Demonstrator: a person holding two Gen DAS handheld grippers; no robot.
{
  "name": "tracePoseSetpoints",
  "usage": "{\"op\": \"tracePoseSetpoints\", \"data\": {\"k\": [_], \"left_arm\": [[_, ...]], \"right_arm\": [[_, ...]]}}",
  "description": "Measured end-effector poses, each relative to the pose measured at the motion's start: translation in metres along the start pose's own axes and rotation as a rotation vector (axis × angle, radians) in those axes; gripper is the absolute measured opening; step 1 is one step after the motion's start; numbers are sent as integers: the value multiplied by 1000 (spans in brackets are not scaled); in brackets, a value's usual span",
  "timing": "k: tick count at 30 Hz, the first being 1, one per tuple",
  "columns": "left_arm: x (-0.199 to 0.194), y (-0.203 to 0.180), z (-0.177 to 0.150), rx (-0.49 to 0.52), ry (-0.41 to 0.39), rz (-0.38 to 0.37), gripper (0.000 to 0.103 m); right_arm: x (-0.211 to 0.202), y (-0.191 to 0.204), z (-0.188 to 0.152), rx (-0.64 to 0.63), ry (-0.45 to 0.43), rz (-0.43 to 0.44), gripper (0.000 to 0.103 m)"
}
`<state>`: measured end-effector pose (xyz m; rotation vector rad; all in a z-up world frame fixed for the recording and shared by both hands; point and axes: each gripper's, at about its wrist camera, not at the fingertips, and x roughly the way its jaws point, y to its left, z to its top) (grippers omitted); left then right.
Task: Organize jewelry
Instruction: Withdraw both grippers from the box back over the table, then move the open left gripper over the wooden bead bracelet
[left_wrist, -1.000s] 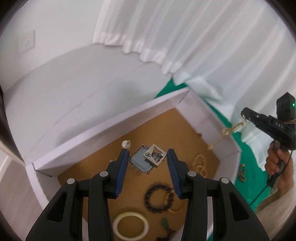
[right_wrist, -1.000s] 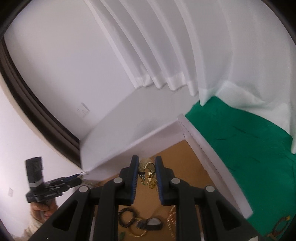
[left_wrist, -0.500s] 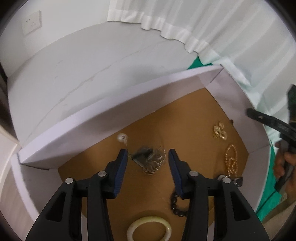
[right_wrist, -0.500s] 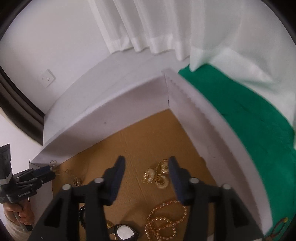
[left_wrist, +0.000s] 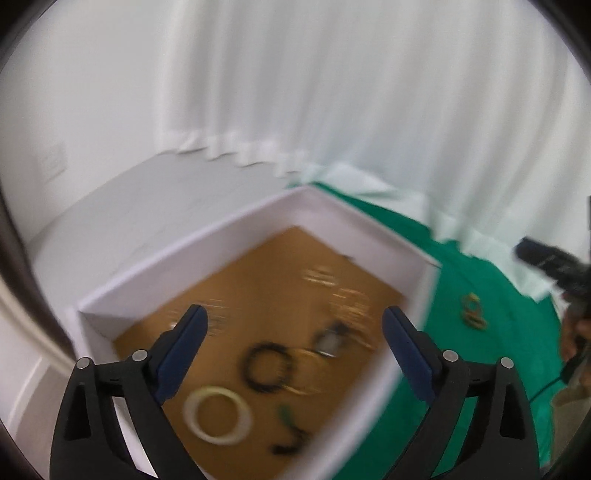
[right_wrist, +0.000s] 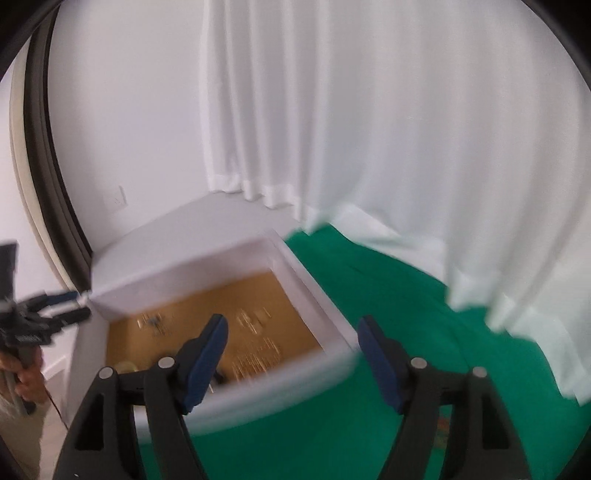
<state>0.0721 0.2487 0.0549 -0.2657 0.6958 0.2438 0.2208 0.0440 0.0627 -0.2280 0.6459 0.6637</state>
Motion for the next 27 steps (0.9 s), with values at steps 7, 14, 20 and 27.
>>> {"op": "tracePoseSetpoints", "data": {"k": [7,14,20,27], "left_arm": [[7,-130,-83,189,89,-231,99],[49,-213,-151,369,286,-291,99],[56,-236,-158,425,290,-264,99],[70,-246,-154,439,271,-179,99]], "right_arm": [[-44,-41,-172,64,143,-261,74],[-77,-84,-288,331,234,-323,74],[-85,-99,-309,367,237,-365,74],[-87,-105,-319,422,204,-324,74]]}}
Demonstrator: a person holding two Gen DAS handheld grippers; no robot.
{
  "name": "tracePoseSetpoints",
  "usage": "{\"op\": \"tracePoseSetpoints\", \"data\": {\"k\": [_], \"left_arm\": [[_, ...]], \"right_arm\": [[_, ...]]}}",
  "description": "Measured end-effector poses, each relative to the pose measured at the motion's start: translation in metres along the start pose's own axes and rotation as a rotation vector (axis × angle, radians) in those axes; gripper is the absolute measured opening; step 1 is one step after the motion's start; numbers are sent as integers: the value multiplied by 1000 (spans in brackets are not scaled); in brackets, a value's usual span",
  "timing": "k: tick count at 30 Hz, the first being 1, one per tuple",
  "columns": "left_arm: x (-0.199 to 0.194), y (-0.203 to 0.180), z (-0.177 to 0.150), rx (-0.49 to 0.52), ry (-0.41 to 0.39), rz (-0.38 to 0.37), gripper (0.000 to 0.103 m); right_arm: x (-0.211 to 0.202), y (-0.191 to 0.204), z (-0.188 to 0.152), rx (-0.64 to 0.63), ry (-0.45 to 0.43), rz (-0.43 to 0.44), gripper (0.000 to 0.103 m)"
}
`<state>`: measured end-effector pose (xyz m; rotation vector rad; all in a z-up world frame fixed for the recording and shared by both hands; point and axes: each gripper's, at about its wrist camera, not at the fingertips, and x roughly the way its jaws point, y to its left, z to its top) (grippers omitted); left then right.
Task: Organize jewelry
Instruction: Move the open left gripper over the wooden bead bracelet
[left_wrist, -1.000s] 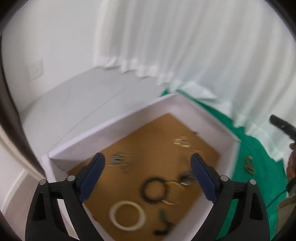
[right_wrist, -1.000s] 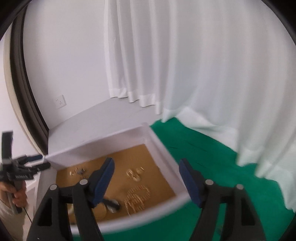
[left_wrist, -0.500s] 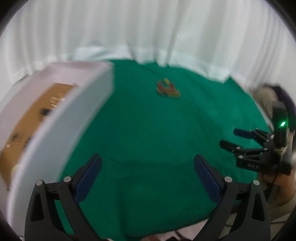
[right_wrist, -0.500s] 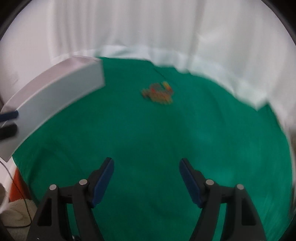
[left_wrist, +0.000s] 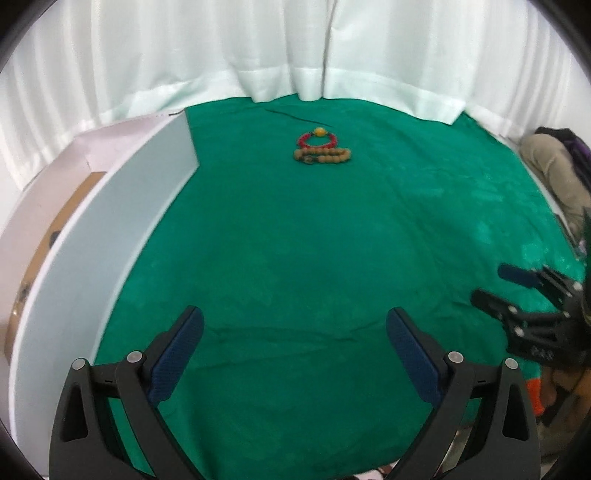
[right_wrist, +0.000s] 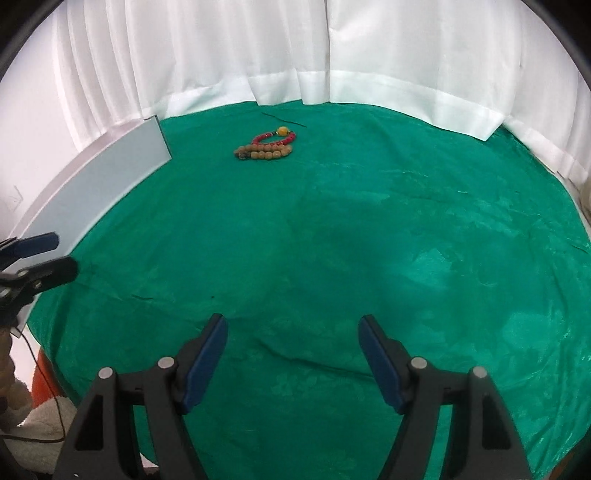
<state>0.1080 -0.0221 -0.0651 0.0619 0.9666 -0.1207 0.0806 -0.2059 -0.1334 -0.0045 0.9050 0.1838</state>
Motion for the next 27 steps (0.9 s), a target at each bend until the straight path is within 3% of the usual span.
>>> {"op": "tracePoseSetpoints", "data": {"k": [4,7,13,16,21,27], "left_arm": [[8,-4,5,9,0,20,99],[18,-5,14,10,16,-9,99],[65,13,73,-137,87,-179,99],[102,6,110,-140,98,-146,99],[165,-11,161,-162,74,-25,99],[223,-10,176,-218,120,35,99]], "right_arm": [[4,2,-6,-4,17,11,74],[6,-1,-10,16,26,21,74],[7,-3,-9,44,23,39,74],[3,-3,-9,58,9,64,74],[-5,-2,-11,47,-10,92,74],[-10,-11,-16,61,-7,92,74]]}}
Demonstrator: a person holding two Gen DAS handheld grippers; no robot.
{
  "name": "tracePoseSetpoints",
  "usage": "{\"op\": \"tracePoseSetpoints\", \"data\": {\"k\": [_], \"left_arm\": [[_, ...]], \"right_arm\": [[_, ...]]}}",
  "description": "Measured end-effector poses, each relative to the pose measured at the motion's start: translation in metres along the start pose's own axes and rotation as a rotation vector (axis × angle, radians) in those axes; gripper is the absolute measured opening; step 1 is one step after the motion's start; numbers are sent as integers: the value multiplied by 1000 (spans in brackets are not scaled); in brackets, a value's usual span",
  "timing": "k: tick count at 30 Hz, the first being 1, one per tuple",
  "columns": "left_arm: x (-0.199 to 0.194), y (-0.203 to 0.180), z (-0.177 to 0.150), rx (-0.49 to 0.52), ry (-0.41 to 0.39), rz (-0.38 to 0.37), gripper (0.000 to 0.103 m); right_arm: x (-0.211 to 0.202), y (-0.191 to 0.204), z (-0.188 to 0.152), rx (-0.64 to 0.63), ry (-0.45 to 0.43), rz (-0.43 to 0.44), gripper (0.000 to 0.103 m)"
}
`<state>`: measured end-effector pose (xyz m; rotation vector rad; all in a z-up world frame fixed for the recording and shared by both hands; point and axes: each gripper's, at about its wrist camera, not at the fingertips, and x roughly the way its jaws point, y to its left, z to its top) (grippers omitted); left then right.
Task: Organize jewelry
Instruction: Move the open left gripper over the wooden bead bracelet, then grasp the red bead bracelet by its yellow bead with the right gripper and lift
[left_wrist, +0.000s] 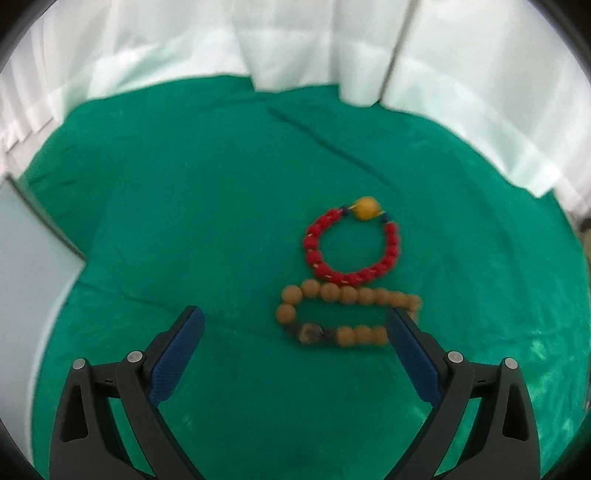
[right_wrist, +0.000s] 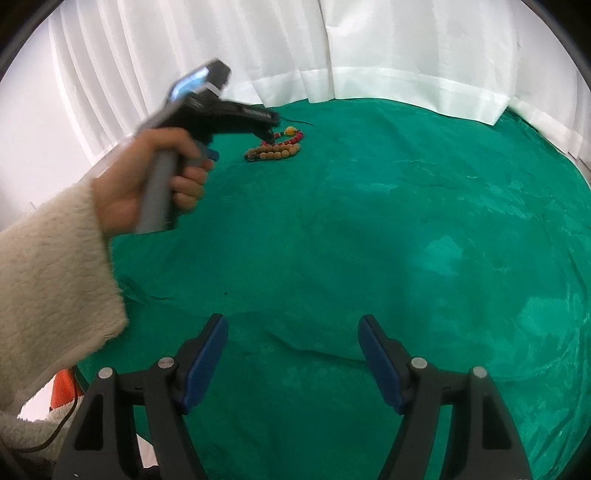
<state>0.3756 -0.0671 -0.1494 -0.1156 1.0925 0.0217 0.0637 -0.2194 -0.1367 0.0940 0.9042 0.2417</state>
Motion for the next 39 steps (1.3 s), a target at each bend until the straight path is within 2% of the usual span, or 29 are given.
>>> {"op": "tracePoseSetpoints", "data": {"k": [2,3,11,21,25,31,36,39], "left_arm": [[5,-6,-1,51,-36,68,99],[7,-9,-3,76,-35,78,99],[-15,18,-28,126,-6,53,101],[-67,87,-95,155,116,68,99],[-95,106,-111,143,90,6,99],[-127,87,-127,168,41,-114,99],[-127,56,-125,234,-25,-59,99],[-122,59,-122,203,-9,-65,99]], "right_arm": [[-1,-5,-1,15,-3,4,74],[2,-6,1,18,-1,4,74],[8,-12,8,36,-1,13,74],[6,-1,3,11,-4,35,74],[2,4,1,3,-11,37,74],[2,11,2,-2,1,41,74],[1,16,0,-13,6,42,74],[-1,16,-4,-8,7,46,74]]}}
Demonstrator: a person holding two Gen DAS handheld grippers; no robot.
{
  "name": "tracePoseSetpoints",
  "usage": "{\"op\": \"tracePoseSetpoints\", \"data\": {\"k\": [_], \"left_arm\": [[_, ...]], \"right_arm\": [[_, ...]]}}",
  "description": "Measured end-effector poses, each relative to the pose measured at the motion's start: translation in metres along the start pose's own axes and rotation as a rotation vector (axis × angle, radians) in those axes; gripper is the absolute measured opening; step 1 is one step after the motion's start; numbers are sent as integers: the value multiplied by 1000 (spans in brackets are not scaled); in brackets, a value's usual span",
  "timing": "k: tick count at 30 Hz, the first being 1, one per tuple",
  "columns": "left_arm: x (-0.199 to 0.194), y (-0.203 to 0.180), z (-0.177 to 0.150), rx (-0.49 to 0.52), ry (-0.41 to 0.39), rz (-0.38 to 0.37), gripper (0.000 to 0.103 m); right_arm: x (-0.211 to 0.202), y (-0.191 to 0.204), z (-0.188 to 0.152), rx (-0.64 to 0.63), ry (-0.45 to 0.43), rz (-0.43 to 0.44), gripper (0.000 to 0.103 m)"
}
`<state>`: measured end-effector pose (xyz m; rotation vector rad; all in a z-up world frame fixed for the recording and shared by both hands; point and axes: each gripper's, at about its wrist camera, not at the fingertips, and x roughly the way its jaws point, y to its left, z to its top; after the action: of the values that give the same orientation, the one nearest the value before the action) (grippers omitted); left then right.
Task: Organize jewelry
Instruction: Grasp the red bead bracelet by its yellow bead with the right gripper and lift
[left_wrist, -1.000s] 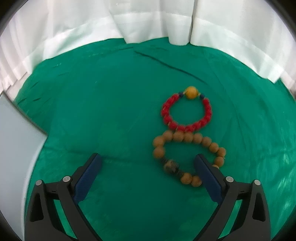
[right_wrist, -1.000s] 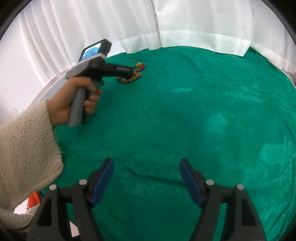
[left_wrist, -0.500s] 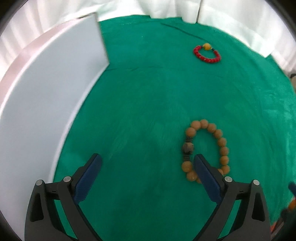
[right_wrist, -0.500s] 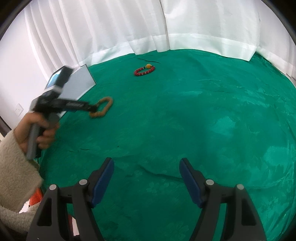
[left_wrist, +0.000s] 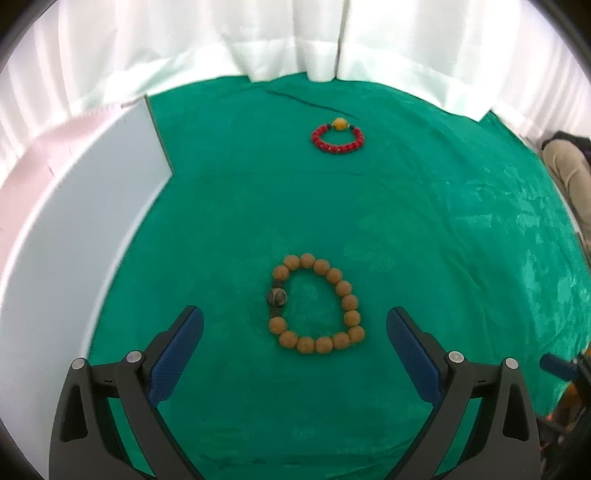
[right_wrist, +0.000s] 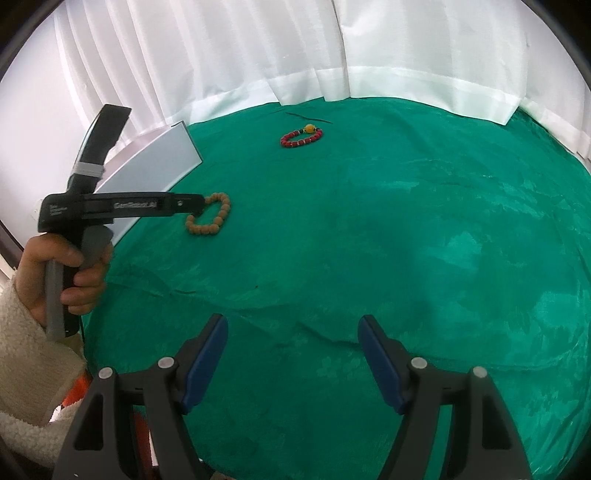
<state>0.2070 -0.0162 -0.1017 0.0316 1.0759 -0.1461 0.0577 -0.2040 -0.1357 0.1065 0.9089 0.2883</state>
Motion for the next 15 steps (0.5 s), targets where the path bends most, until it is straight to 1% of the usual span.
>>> {"op": "tracePoseSetpoints", "data": {"k": [4,8,11,13,15], "left_arm": [[6,13,-5,-45,25,20,99],[9,17,-11,-57,45,26,99],[8,20,-14,-59,57,39,99],[3,25,-19,-70,58,44,99],[-2,31,-23,-93,55,37,99]], "right_arm": [[2,-1,-2,6,17,10,74],[4,1,6,-3,51,31,74],[7,8,21,-68,91,29,74],[9,8,40,-115,108,43,74],[13,0,68,-127,113,55,74]]}}
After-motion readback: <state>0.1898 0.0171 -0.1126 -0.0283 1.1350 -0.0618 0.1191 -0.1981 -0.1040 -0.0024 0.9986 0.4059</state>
